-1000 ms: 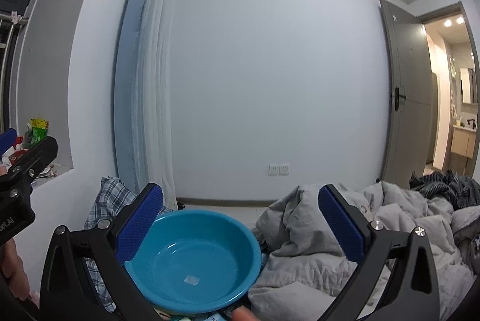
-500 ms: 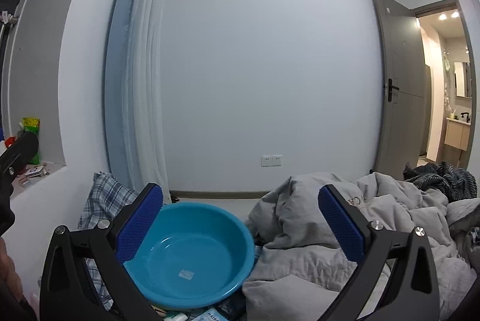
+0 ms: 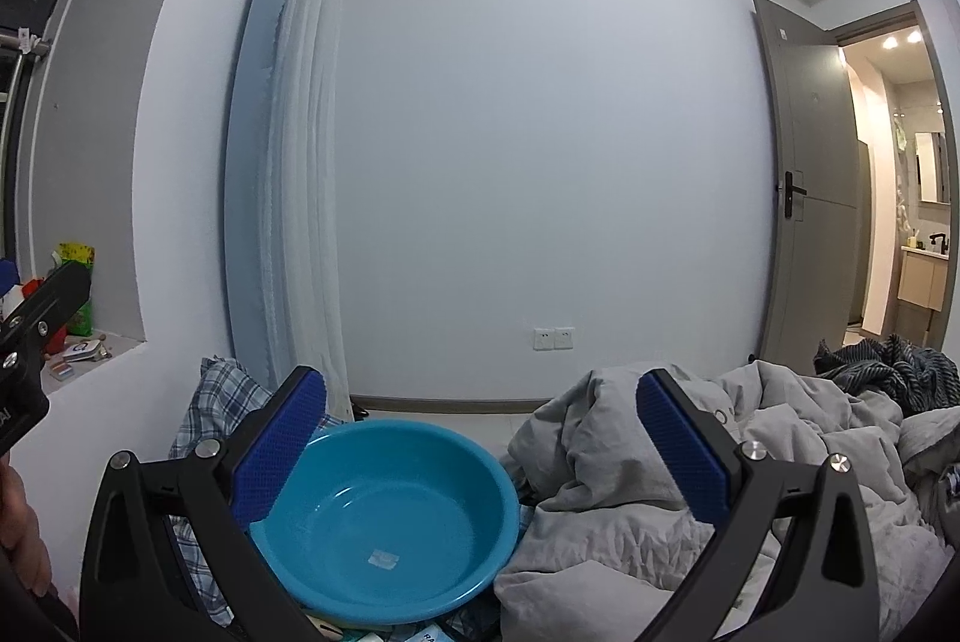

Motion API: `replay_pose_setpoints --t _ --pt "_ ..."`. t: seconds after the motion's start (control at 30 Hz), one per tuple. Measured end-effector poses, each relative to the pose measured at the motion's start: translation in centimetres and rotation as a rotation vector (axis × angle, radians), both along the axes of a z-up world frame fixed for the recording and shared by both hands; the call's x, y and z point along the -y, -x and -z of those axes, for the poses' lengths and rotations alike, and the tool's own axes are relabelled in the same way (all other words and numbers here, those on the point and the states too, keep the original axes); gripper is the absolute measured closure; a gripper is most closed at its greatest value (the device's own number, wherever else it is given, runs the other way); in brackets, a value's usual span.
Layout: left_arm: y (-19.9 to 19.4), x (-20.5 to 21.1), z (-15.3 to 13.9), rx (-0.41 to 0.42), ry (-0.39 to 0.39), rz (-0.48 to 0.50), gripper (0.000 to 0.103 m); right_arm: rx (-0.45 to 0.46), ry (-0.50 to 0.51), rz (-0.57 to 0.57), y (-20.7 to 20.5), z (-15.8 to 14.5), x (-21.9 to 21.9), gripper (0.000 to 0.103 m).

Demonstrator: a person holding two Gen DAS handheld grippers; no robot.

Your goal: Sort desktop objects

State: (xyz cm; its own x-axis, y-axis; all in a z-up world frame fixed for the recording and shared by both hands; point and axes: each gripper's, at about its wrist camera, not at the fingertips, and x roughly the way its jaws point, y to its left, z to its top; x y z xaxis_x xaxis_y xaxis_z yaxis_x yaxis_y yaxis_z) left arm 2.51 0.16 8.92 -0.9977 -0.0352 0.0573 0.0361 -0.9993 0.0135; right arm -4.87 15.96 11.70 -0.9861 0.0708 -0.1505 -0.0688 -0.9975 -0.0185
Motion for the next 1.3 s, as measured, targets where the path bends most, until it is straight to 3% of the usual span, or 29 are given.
replay_pose_setpoints --t 0.4,0.87,0.97,1.13,1.3 --pt "-1.2 1.3 -1.2 0.009 -0.058 0.026 0.0 -0.101 0.038 0.01 -3.4 -2.3 -1.1 0.0" --pt "-1.0 1.0 -2.2 0.047 -0.055 -0.001 0.0 -0.107 0.013 -0.013 -3.5 -3.5 0.3 0.0" --pt "0.2 0.3 -3.6 0.126 -0.029 -0.015 0.0 -0.092 0.007 -0.012 -3.2 -3.9 0.5 0.0" --pt "-0.2 -0.6 -4.9 0.096 0.013 -0.029 0.0 -0.055 0.006 -0.004 -2.7 -4.4 0.5 0.0" --pt "0.0 0.1 -4.1 0.159 -0.039 -0.003 0.0 -0.036 0.022 0.016 -2.7 -4.1 0.4 0.0"
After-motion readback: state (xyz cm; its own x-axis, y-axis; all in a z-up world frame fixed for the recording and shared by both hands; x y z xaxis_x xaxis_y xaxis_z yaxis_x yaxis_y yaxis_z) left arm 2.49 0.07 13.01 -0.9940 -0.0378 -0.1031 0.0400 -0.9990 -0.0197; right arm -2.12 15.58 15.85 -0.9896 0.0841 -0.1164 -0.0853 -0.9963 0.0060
